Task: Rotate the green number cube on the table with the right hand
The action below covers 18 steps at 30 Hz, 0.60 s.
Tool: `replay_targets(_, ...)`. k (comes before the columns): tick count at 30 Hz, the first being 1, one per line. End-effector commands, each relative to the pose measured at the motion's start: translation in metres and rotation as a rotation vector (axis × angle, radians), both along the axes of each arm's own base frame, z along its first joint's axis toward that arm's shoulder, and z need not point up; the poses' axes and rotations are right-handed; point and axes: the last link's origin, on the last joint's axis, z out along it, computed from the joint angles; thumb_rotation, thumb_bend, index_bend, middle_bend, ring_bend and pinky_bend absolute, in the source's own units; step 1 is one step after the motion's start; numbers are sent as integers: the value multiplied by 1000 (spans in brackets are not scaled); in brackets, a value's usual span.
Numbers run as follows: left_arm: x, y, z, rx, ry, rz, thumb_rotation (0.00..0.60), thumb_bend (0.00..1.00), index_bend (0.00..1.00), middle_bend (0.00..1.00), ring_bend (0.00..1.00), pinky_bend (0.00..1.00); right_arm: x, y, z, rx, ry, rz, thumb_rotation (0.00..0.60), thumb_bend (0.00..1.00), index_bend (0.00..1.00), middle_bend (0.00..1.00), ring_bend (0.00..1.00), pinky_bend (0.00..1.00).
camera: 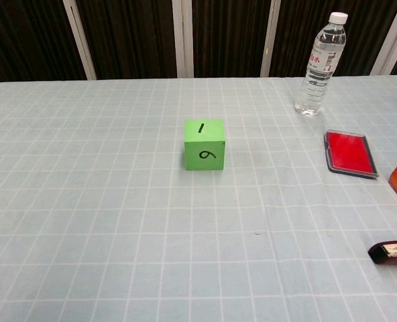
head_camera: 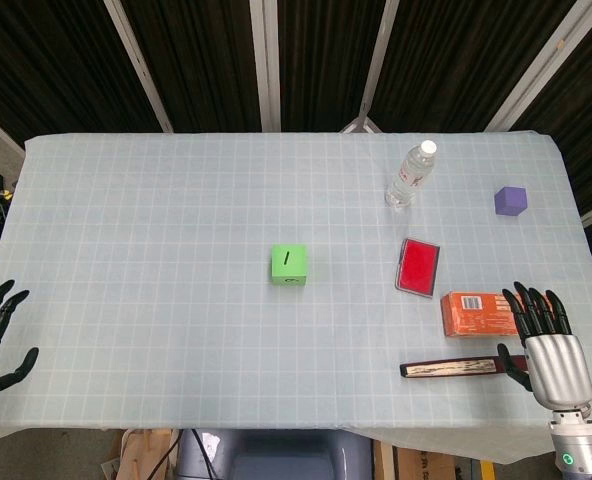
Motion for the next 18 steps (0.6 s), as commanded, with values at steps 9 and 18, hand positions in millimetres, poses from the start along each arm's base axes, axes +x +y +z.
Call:
replay_targets(9,4,-5,0,-2,-1,-22,600,432,128,0,0,41,-2,1,-1,24,21,-24,600,418,44,70,65,0)
replay_targets(18,3,-4,-1,-5,-7,-10,600,432,129,0,0,41,-7,-2,-2,46,19,-51,600,417,44,92,82,0)
